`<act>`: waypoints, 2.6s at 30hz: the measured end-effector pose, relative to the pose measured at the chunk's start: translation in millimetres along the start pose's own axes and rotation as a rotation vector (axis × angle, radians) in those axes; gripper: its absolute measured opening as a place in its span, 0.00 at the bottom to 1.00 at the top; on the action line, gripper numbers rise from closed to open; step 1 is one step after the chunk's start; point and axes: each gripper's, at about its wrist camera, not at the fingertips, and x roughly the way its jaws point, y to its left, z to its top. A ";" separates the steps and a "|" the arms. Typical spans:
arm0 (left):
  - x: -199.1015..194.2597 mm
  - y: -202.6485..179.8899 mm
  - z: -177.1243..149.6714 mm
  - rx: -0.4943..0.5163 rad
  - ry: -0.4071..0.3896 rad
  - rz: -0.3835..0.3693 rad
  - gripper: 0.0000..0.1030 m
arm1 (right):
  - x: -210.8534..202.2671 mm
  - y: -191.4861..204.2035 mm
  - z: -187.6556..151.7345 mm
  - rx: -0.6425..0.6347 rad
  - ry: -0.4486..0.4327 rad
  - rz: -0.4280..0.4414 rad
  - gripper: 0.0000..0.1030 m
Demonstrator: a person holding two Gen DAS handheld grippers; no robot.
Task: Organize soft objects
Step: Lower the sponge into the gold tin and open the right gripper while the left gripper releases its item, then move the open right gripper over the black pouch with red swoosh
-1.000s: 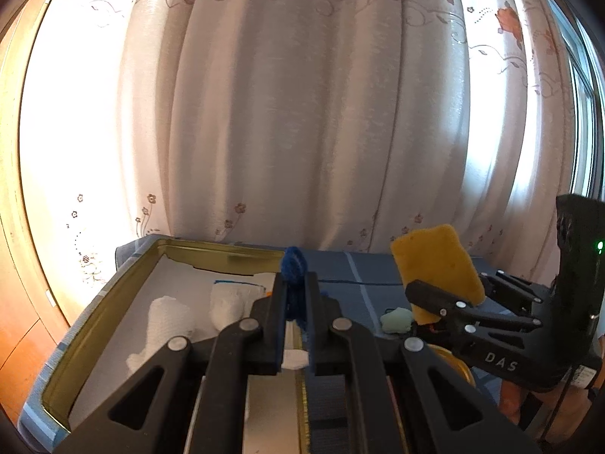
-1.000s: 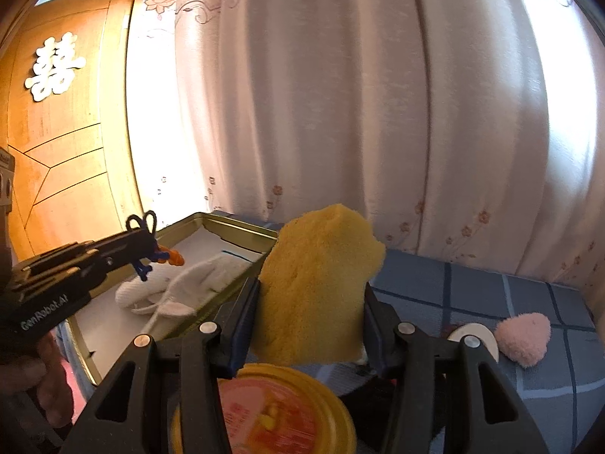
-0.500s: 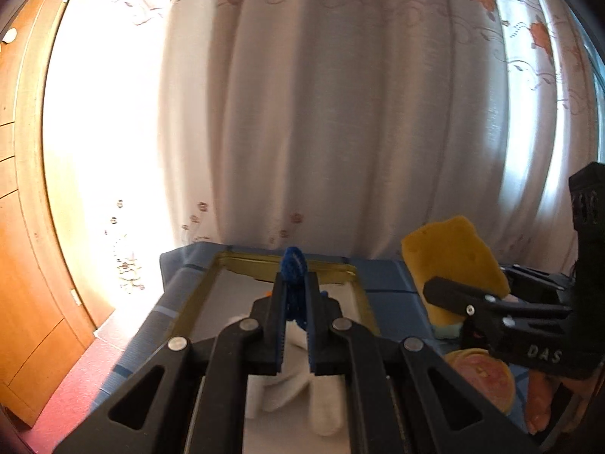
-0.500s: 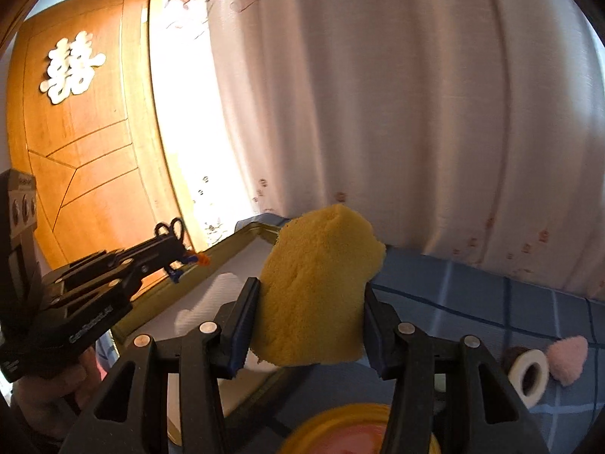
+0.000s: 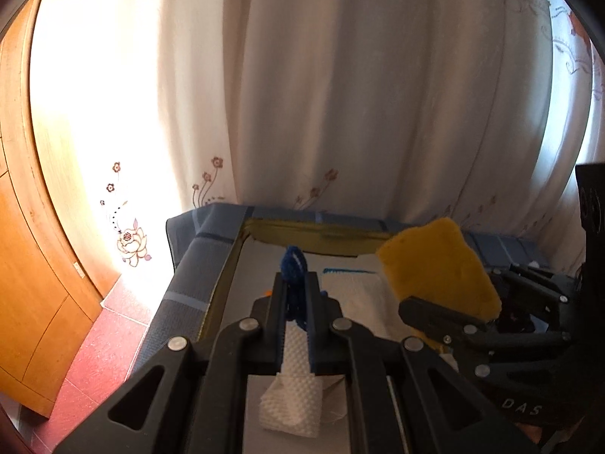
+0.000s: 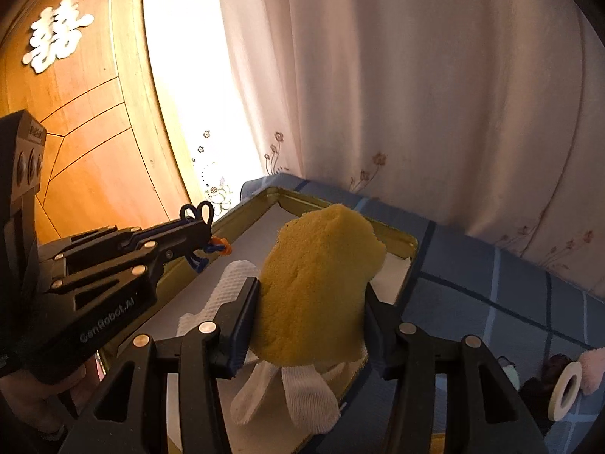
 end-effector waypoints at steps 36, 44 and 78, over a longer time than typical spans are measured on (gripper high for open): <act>-35.0 -115.6 -39.5 0.068 -0.102 -0.137 0.95 | -120.8 -198.4 -129.0 0.238 -0.102 -0.198 0.70; -27.2 -142.0 -46.1 0.074 -0.069 -0.166 0.95 | -101.5 -193.7 -138.3 0.228 -0.021 -0.136 0.65; -18.1 -172.4 -58.6 0.104 -0.025 -0.202 0.96 | -92.3 -174.0 -150.3 0.135 -0.006 -0.152 0.14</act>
